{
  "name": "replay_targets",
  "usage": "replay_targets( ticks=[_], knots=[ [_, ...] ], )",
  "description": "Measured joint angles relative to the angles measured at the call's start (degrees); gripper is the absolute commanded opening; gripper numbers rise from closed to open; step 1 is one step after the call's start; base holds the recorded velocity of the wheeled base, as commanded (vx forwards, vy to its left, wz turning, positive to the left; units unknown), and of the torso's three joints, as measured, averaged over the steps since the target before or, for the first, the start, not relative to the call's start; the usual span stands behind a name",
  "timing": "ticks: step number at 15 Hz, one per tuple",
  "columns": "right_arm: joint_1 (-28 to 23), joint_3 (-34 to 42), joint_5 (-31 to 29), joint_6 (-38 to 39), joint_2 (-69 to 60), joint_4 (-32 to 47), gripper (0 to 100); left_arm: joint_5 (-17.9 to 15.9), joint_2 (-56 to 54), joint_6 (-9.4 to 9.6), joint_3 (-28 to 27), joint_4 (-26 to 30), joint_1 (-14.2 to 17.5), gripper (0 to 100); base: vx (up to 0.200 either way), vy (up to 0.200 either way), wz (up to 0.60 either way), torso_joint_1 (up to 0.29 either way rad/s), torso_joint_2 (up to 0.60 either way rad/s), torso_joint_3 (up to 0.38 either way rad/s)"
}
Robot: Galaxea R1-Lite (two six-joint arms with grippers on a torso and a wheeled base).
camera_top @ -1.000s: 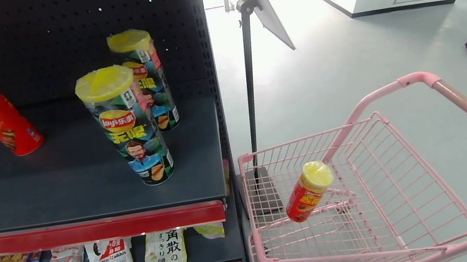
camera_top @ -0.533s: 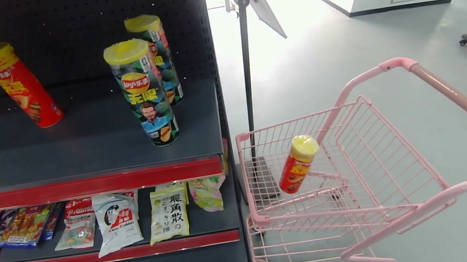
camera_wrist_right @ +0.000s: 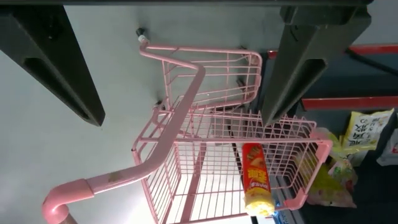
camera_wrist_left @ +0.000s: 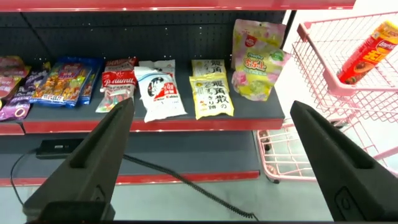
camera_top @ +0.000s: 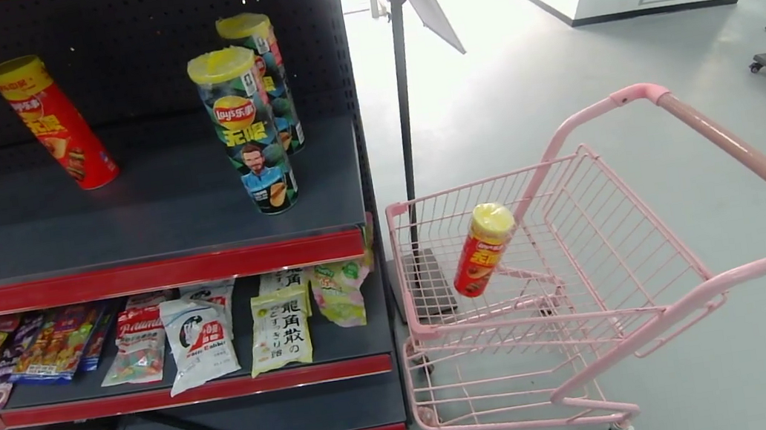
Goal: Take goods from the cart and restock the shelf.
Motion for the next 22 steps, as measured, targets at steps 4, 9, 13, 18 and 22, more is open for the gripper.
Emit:
replay_targets(
  ticks=[4, 9, 13, 18, 22],
  knots=[
    [0.0, 0.0, 0.0, 0.0, 0.0, 0.0, 100, 0.0, 0.0, 0.01, 0.0, 0.0, 0.0, 100, 0.050, 0.000, 0.00, 0.001, 0.00, 0.002],
    [0.0, 0.0, 0.0, 0.0, 0.0, 0.0, 100, 0.0, 0.0, 0.00, 0.0, 0.0, 0.0, 100, 0.000, 0.000, 0.00, 0.000, 0.00, 0.000],
    [0.0, 0.0, 0.0, 0.0, 0.0, 0.0, 100, 0.0, 0.0, 0.01, 0.0, 0.0, 0.0, 100, 0.100, 0.000, 0.00, 0.004, 0.00, 0.001],
    [0.0, 0.0, 0.0, 0.0, 0.0, 0.0, 100, 0.0, 0.0, 0.00, 0.0, 0.0, 0.0, 100, 0.160, 0.000, 0.00, -0.005, 0.00, 0.004],
    [0.0, 0.0, 0.0, 0.0, 0.0, 0.0, 100, 0.0, 0.0, 0.01, 0.0, 0.0, 0.0, 100, 0.000, 0.000, 0.00, 0.000, 0.00, 0.000]
  ],
)
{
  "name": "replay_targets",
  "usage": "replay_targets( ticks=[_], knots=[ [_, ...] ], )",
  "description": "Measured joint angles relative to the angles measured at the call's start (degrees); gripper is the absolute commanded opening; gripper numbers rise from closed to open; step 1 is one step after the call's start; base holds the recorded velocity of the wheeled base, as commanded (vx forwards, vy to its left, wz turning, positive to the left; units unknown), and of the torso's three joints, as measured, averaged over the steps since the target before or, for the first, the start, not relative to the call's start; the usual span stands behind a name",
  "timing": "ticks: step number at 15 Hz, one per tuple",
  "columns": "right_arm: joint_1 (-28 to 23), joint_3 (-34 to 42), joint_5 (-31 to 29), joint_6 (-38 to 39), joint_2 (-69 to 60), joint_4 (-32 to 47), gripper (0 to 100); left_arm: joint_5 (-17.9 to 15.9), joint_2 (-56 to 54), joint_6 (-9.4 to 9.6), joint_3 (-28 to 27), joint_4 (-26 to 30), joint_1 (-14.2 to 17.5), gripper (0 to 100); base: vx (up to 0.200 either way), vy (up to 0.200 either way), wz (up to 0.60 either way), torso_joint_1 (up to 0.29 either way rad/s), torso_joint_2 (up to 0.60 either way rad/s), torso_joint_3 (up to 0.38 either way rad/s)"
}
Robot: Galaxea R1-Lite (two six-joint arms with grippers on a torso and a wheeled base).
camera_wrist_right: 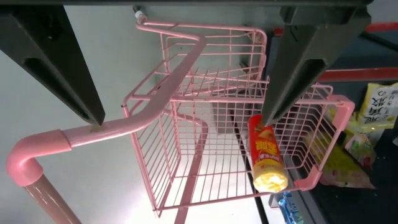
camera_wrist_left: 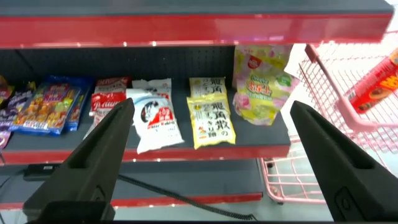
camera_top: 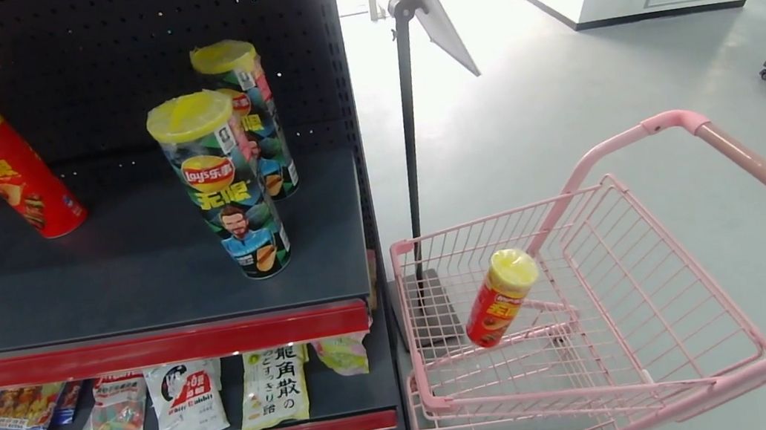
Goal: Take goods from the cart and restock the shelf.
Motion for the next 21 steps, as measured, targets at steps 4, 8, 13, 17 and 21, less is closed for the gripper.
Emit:
replay_targets(
  ticks=[4, 8, 13, 17, 21],
  knots=[
    [0.0, 0.0, 0.0, 0.0, 0.0, 0.0, 100, 0.0, 0.0, -0.01, 0.0, 0.0, 0.0, 100, 0.000, 0.000, 0.00, 0.000, 0.00, 0.000],
    [0.0, 0.0, 0.0, -0.1, 0.0, 0.0, 100, 0.0, 0.0, 0.00, 0.0, 0.0, 0.0, 100, 0.000, 0.000, 0.00, 0.000, 0.00, 0.000],
    [0.0, 0.0, 0.2, -0.1, 0.0, 0.0, 100, 0.0, 0.0, 0.00, 0.0, 0.0, 0.0, 100, 0.000, 0.000, 0.00, 0.000, 0.00, 0.000],
    [0.0, 0.0, 0.2, 0.0, 0.0, 0.0, 100, 0.0, 0.0, 0.00, 0.0, 0.0, 0.0, 100, 0.000, 0.000, 0.00, 0.000, 0.00, 0.000],
    [0.0, 0.0, 0.2, 0.0, 0.0, 0.0, 100, 0.0, 0.0, -0.01, 0.0, 0.0, 0.0, 100, 0.000, 0.000, 0.00, 0.000, 0.00, 0.000]
  ],
)
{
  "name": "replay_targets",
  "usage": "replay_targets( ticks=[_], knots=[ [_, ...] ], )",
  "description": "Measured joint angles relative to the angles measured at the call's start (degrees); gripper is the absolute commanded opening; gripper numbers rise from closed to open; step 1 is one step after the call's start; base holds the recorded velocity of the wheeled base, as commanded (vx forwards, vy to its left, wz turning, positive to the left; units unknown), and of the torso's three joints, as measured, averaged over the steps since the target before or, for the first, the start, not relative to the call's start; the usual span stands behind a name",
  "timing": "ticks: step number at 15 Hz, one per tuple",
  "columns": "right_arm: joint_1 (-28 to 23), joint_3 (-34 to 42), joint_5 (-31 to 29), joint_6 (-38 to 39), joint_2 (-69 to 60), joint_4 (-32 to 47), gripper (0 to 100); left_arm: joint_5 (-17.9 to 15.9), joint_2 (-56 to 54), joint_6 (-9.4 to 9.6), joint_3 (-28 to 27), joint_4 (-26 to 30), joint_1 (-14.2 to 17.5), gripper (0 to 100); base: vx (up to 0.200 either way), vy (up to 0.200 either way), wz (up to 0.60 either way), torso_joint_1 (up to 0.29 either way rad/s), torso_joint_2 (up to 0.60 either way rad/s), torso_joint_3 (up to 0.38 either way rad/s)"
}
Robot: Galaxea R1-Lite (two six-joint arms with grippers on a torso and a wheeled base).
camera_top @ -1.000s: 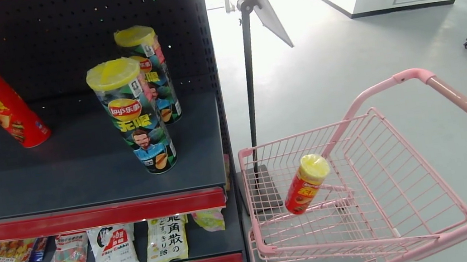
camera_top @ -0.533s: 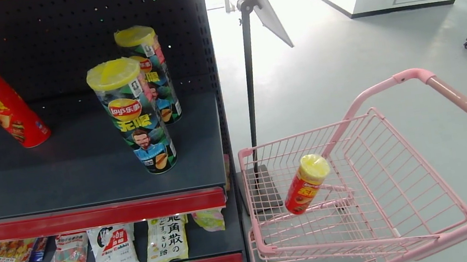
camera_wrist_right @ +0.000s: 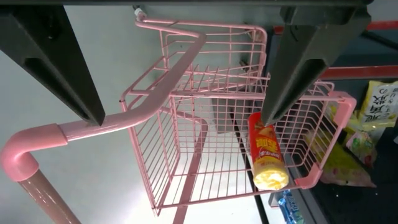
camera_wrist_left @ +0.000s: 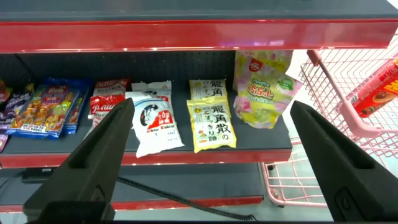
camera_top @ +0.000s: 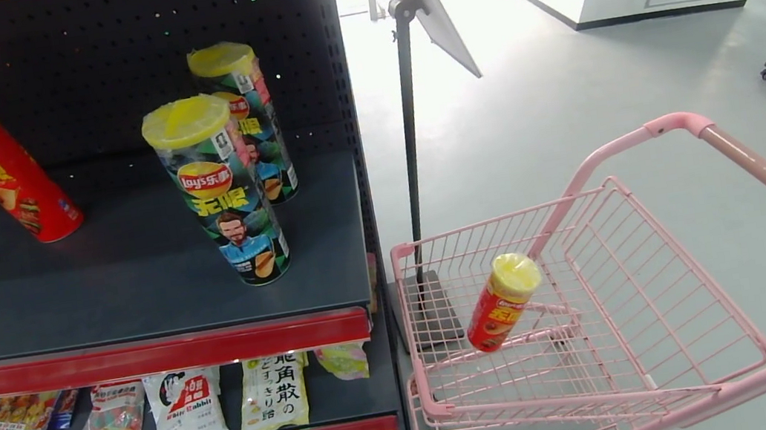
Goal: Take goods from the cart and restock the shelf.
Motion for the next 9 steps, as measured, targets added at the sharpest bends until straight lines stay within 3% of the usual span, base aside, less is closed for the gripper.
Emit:
replay_targets(
  ticks=[9],
  knots=[
    [0.0, 0.0, 0.0, 0.0, 0.0, 0.0, 100, 0.0, 0.0, 0.00, 0.0, 0.0, 0.0, 100, 0.000, 0.000, 0.00, -0.148, 0.34, 0.191]
  ],
)
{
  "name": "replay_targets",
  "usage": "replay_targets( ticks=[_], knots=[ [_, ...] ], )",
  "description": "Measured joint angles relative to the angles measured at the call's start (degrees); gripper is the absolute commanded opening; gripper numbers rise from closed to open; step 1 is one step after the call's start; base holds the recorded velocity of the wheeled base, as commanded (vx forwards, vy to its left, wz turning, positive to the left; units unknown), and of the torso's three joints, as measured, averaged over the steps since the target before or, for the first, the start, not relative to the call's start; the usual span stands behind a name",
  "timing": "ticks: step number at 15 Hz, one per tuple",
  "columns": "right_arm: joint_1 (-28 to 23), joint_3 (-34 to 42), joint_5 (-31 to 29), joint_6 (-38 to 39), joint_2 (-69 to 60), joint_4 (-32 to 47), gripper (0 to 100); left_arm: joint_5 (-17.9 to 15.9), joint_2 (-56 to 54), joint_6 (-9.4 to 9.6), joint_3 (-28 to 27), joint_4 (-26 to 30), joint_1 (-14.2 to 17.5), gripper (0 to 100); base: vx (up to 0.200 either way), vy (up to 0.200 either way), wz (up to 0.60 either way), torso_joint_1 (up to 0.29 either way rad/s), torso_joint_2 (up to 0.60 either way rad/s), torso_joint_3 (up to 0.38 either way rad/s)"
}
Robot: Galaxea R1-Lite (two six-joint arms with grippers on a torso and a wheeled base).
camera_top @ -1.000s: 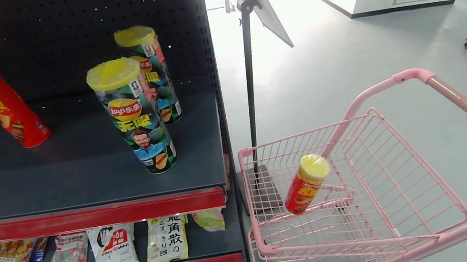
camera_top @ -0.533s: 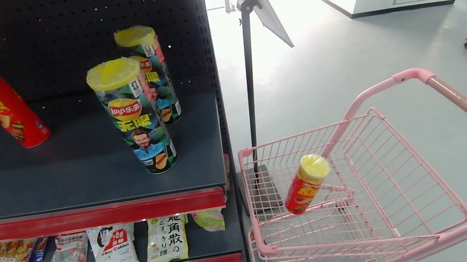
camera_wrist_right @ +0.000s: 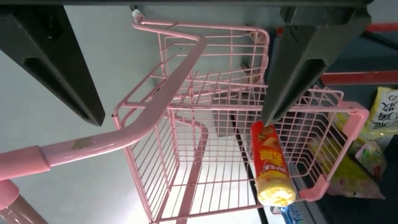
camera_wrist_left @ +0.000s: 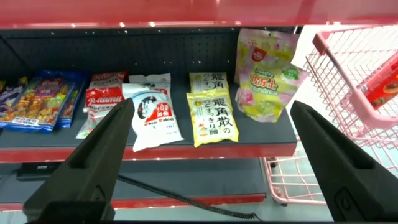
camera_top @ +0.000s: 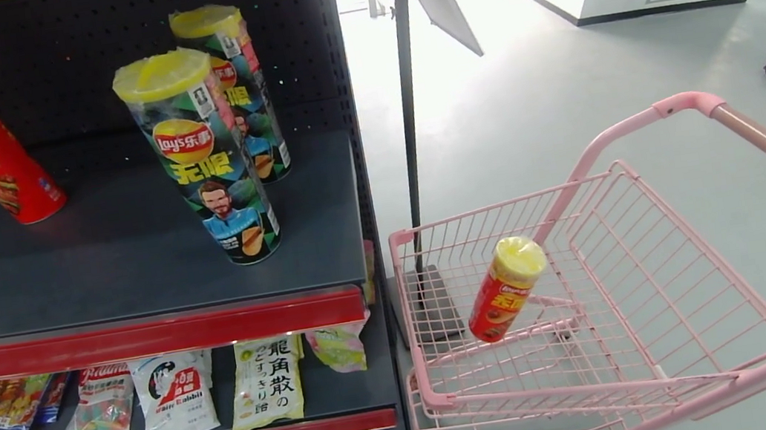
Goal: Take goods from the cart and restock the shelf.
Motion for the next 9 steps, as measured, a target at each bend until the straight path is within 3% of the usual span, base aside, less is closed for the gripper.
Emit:
replay_targets(
  ticks=[9],
  knots=[
    [0.0, 0.0, 0.0, 0.0, 0.0, 0.0, 100, 0.0, 0.0, 0.01, 0.0, 0.0, 0.0, 100, 0.000, 0.000, 0.00, -0.207, 0.51, 0.301]
  ],
)
